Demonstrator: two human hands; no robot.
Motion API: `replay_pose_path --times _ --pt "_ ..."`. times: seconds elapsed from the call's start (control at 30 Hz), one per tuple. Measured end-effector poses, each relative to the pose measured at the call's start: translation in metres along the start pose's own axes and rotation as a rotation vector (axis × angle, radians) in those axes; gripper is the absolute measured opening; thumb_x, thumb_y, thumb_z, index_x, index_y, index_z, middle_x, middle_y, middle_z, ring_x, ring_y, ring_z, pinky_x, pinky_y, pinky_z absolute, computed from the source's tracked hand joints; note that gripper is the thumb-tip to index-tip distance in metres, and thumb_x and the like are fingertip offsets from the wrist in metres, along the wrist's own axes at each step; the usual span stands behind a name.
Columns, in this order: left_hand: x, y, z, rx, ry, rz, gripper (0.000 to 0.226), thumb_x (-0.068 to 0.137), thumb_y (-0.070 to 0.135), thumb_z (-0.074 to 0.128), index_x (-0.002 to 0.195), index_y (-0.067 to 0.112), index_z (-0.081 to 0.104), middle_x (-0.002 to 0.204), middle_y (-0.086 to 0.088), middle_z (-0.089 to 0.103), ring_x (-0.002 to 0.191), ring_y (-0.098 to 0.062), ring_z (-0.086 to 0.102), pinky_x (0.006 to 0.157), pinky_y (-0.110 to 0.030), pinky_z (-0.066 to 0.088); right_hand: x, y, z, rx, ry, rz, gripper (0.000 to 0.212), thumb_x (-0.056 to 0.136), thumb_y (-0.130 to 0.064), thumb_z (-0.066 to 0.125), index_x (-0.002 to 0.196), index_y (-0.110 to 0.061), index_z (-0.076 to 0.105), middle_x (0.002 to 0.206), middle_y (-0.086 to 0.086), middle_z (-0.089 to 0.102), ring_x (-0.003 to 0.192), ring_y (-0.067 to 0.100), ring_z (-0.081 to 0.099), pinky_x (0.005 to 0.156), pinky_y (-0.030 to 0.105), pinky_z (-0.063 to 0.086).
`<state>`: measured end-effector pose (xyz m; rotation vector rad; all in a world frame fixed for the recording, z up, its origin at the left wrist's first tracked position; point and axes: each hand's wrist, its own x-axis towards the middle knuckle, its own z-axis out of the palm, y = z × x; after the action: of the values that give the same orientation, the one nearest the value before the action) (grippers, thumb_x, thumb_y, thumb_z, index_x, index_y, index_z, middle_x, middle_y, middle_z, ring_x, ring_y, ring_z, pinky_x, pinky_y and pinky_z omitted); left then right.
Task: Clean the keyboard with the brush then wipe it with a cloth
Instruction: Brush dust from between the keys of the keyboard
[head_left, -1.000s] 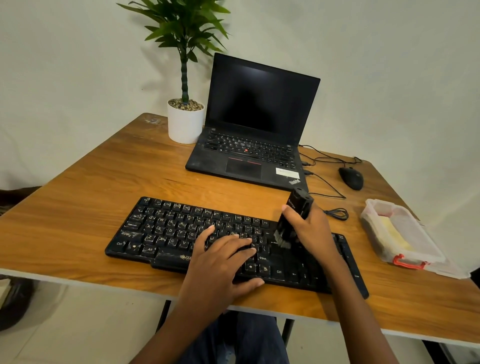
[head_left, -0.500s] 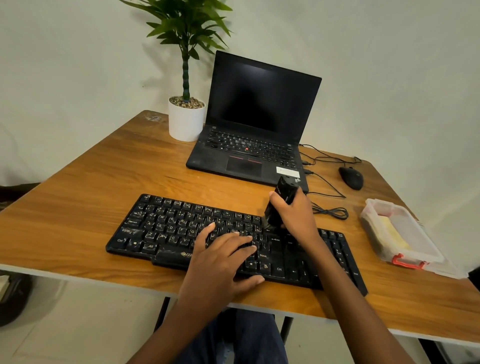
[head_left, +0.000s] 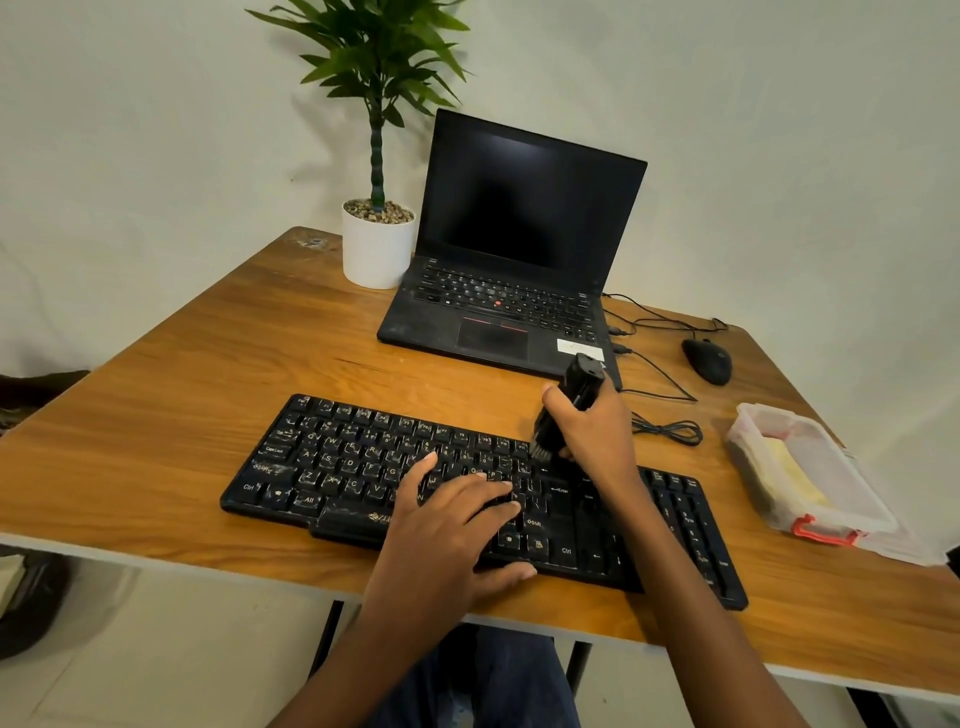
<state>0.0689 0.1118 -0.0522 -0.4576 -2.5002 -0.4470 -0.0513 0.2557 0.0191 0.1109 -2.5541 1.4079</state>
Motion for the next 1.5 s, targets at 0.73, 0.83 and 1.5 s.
replay_pose_path --times 0.73,0.83,1.5 --pt "-0.002 0.001 0.000 0.023 0.019 0.011 0.051 0.082 0.066 0.041 0.104 0.029 0.069 0.117 0.011 0.065 0.111 -0.007 0.060 0.106 -0.048 0.023 -0.013 -0.001 -0.008 -0.030 -0.122 -0.048 0.019 0.085 -0.030 0.058 0.086 -0.011 0.053 0.080 0.003 0.060 0.074 0.015 0.059 0.067 0.032 0.048" --pt "-0.001 0.001 0.000 0.025 0.028 0.013 0.051 0.082 0.066 0.042 0.103 0.028 0.069 0.116 0.011 0.065 0.110 -0.008 0.060 0.106 -0.048 0.023 -0.013 0.003 -0.017 -0.029 -0.047 -0.015 0.017 0.087 -0.027 0.057 0.090 -0.011 0.052 0.082 0.003 0.060 0.070 0.009 0.058 0.063 0.025 0.049" --pt "-0.002 0.001 0.001 0.033 0.002 0.005 0.053 0.083 0.066 0.039 0.105 0.028 0.069 0.118 0.010 0.065 0.111 -0.008 0.060 0.106 -0.050 0.023 -0.056 0.002 -0.036 -0.001 -0.074 -0.048 0.016 0.088 -0.025 0.058 0.078 -0.019 0.048 0.073 -0.001 0.054 0.068 0.010 0.053 0.059 0.020 0.040"
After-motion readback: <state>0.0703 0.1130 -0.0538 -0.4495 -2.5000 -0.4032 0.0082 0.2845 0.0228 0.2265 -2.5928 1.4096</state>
